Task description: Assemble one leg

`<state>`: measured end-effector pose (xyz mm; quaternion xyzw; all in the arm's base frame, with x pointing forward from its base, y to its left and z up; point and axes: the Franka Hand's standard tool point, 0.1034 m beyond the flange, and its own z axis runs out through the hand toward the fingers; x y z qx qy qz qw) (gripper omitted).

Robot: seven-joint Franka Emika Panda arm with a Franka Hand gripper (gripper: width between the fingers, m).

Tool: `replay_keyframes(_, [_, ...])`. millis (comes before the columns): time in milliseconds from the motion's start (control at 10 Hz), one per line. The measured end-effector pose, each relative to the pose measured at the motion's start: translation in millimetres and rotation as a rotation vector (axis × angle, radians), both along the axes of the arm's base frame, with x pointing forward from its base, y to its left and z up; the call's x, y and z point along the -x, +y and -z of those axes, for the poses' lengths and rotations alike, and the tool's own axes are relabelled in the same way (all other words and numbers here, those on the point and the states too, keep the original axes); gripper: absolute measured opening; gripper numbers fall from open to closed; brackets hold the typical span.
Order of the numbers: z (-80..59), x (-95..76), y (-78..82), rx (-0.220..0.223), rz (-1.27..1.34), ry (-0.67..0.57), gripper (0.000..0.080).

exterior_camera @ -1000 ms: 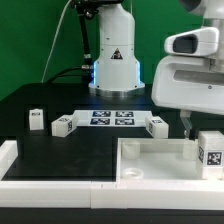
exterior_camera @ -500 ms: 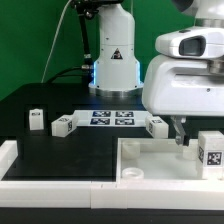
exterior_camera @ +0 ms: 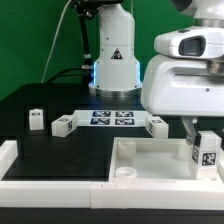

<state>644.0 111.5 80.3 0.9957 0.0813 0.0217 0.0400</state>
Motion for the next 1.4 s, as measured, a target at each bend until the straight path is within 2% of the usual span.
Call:
replay_keyframes(300, [0.0, -0.2, -2.7, -0.006, 0.139, -0.002, 0.0297])
replay_keyframes(700, [-0.2, 3.3, -1.8, -0.022, 0.679, -0.035, 0.0297])
replay_keyframes(1000, [-3.3, 6.8, -14.7, 0.023, 0.95, -0.056, 0.0301])
replay_keyframes(1100, [-3.4, 7.0, -17.1, 0.03, 0.936, -0.055, 0.0304])
replay_keyframes(1200, [-2.8, 7.2, -17.0, 0.029, 0.938, -0.054, 0.0371])
replay_keyframes(1300, [-2.7, 7.3, -16.8, 0.029, 0.938, -0.054, 0.0507])
replay_keyframes(1400, [-2.6, 7.3, -16.8, 0.029, 0.938, -0.054, 0.0507])
